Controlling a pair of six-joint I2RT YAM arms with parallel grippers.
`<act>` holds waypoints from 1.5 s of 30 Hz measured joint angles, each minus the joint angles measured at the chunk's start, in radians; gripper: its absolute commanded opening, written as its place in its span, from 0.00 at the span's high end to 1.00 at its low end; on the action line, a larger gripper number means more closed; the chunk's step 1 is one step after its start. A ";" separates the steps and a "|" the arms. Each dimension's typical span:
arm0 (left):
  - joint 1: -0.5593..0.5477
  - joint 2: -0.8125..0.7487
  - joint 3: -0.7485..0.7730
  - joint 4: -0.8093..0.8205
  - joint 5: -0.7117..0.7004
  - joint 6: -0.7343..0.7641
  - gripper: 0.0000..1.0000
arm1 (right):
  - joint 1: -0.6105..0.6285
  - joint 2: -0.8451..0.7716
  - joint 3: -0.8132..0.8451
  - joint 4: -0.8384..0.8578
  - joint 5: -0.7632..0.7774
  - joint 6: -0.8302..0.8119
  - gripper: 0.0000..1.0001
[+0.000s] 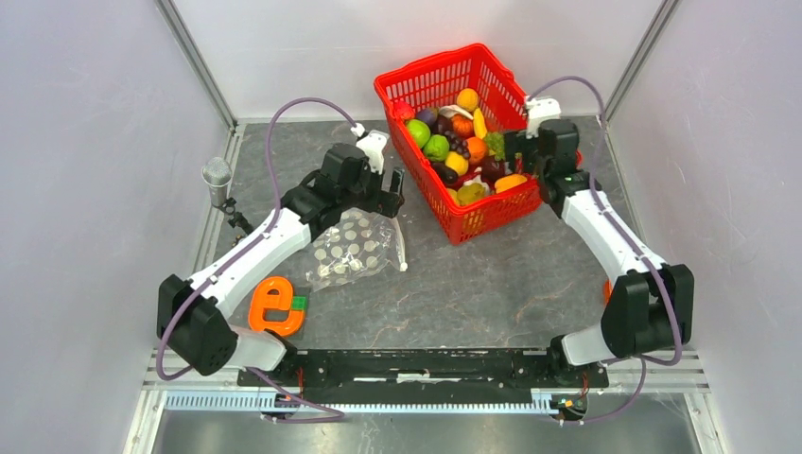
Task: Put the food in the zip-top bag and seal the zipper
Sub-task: Adjust the bin at the center of the board, then pick up the zipper food storage bag at the center of the board.
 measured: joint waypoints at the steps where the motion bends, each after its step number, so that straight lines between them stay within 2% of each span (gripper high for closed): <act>1: -0.002 0.004 -0.003 -0.013 -0.020 0.000 0.00 | -0.029 0.003 -0.003 0.020 0.005 -0.003 0.02; 7: -0.017 0.006 -0.064 -0.038 -0.069 -0.001 0.00 | -0.171 -0.129 -0.137 0.123 -0.008 0.018 0.02; 13: -0.046 0.024 -0.102 -0.037 -0.067 -0.002 0.00 | -0.304 -0.246 -0.230 0.113 0.086 0.022 0.02; 15: -0.054 0.024 -0.118 -0.030 -0.068 -0.003 0.01 | -0.323 -0.290 -0.260 0.107 0.061 0.017 0.02; 18: -0.063 0.038 -0.129 -0.026 -0.079 -0.013 0.04 | -0.338 -0.360 -0.282 0.067 -0.087 0.027 0.02; 21: -0.068 0.063 -0.130 -0.011 -0.114 -0.030 0.09 | -0.336 -0.391 -0.276 0.046 -0.300 0.054 0.01; 25: -0.073 0.062 -0.167 0.032 -0.160 -0.066 0.20 | -0.298 -0.430 -0.273 0.076 -0.536 0.128 0.03; 30: -0.078 0.002 -0.257 0.068 -0.208 -0.091 0.24 | -0.059 -0.548 -0.298 0.145 -0.620 0.172 0.17; 32: -0.078 -0.037 -0.283 0.074 -0.218 -0.107 0.25 | 0.055 -0.615 -0.351 0.200 -0.650 0.201 0.26; 36: -0.085 -0.176 -0.378 0.129 -0.222 -0.148 0.26 | 0.253 -0.671 -0.447 0.273 -0.641 0.245 0.27; 39: -0.091 -0.309 -0.446 0.146 -0.226 -0.161 0.26 | 0.448 -0.614 -0.454 0.278 -0.549 0.238 0.28; 42: -0.091 -0.389 -0.474 0.160 -0.230 -0.166 0.26 | 0.619 -0.488 -0.432 0.266 -0.416 0.222 0.32; 45: -0.091 -0.425 -0.484 0.171 -0.231 -0.173 0.24 | 0.697 -0.357 -0.414 0.249 -0.296 0.221 0.33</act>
